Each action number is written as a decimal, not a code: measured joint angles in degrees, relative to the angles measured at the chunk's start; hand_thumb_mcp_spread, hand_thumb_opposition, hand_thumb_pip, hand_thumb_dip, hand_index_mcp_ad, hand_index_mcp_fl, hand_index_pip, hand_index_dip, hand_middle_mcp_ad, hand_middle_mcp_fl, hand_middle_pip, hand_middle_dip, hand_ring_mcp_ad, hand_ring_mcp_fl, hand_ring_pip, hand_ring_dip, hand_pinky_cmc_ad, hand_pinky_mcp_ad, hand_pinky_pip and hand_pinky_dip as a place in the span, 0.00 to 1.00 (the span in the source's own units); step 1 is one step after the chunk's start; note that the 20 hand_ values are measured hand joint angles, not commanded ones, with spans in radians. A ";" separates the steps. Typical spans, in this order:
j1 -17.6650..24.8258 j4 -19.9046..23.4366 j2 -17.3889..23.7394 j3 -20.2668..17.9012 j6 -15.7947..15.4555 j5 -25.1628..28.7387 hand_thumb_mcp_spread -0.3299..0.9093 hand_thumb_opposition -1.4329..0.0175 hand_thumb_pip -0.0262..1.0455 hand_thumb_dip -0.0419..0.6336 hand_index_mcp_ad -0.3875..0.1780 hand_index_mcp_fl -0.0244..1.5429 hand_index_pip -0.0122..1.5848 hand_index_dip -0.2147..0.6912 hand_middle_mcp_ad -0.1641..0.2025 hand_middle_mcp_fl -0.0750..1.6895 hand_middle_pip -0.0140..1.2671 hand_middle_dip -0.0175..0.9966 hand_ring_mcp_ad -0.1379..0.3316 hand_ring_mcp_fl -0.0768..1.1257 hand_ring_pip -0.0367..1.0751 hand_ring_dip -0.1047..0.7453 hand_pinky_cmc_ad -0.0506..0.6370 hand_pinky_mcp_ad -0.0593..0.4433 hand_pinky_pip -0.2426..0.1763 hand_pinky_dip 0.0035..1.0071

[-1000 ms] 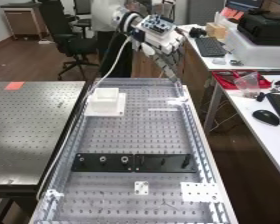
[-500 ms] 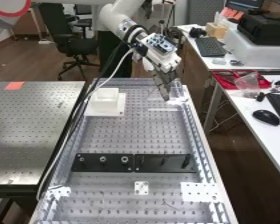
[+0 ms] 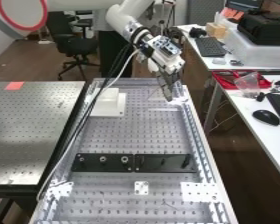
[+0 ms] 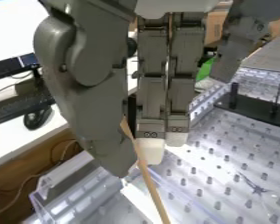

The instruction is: Grab the chopstick and place it in the clear container

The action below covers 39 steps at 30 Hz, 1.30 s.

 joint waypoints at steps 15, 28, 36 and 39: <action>1.61 -0.21 -2.91 3.33 -11.01 -0.83 0.76 0.24 0.53 0.45 0.45 0.63 0.62 0.30 0.60 0.68 0.47 0.62 0.30 0.85 0.12 0.76 0.65 0.70 0.54 0.35; 1.88 2.15 -2.06 1.75 -11.53 -0.50 0.76 0.24 0.53 0.45 0.45 0.63 0.62 0.30 0.60 0.68 0.47 0.62 0.29 0.85 0.12 0.76 0.65 0.70 0.55 0.35; 1.77 2.68 -1.97 1.46 -11.81 -0.81 0.71 0.22 0.55 0.46 0.42 0.62 0.66 0.30 0.59 0.68 0.49 0.61 0.30 0.78 0.14 0.73 0.65 0.71 0.51 0.44; 1.69 2.67 -1.99 1.30 -11.60 -1.20 0.71 0.21 0.55 0.47 0.42 0.62 0.67 0.30 0.59 0.68 0.50 0.60 0.30 0.76 0.15 0.72 0.68 0.74 0.51 0.49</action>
